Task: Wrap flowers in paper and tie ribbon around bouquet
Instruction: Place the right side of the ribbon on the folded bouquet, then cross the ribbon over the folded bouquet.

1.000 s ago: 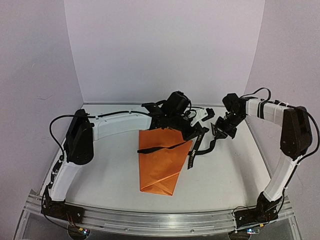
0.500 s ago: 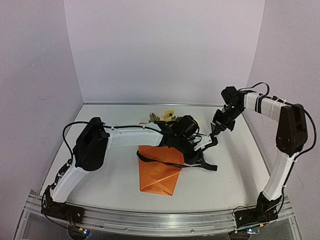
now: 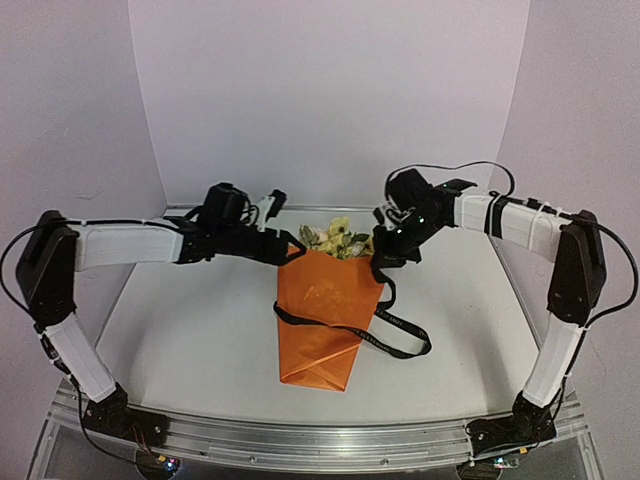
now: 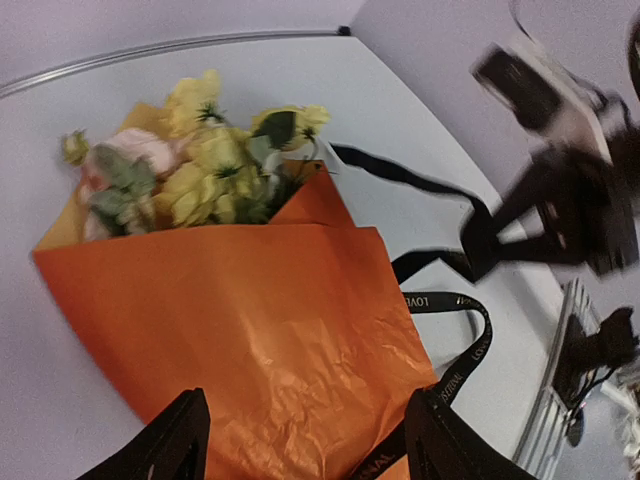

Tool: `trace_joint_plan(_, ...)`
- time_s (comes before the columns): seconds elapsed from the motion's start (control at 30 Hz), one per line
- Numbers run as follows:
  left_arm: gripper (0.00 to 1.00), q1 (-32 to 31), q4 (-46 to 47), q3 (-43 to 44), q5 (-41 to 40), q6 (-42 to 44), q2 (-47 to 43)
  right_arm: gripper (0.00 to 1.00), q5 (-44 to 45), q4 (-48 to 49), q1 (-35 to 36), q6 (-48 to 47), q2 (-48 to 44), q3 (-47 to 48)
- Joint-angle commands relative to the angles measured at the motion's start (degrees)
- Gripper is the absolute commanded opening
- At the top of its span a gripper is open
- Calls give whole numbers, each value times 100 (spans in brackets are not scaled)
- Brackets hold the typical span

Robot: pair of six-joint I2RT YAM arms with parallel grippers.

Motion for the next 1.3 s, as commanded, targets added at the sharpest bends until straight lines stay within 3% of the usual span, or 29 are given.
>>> trace_joint_plan(0.0, 68, 659, 258, -1092, 105, -1094, -749, 19, 2, -632, 1134, -1358, -344, -275)
trace_joint_plan(0.13, 67, 681, -264, -1210, 352, -834, -666, 60, 216, -724, 1014, -1185, -485, -816)
trace_joint_plan(0.23, 66, 672, -525, -1097, 325, -593, -582, 75, 324, -732, 944, -912, -604, -754)
trace_joint_plan(0.33, 65, 656, -704, -966, 231, -352, -552, 81, 816, -1181, 912, -595, -486, -319)
trace_joint_plan(0.53, 62, 472, -1105, -640, -38, -80, -386, 76, 1186, -1431, 502, 645, 122, 82)
trace_joint_plan(0.87, 62, 433, -1083, -603, 101, -113, -324, 69, 230, 829, -192, 2394, 938, -463)
trace_joint_plan(1.13, 62, 369, -1184, -416, 140, -46, -214, 61, 246, 1241, -299, 2836, 1104, -707)
trace_joint_plan(1.27, 62, 273, -1226, -372, 25, 7, -222, 49, 252, 1389, -305, 2965, 1141, -811)
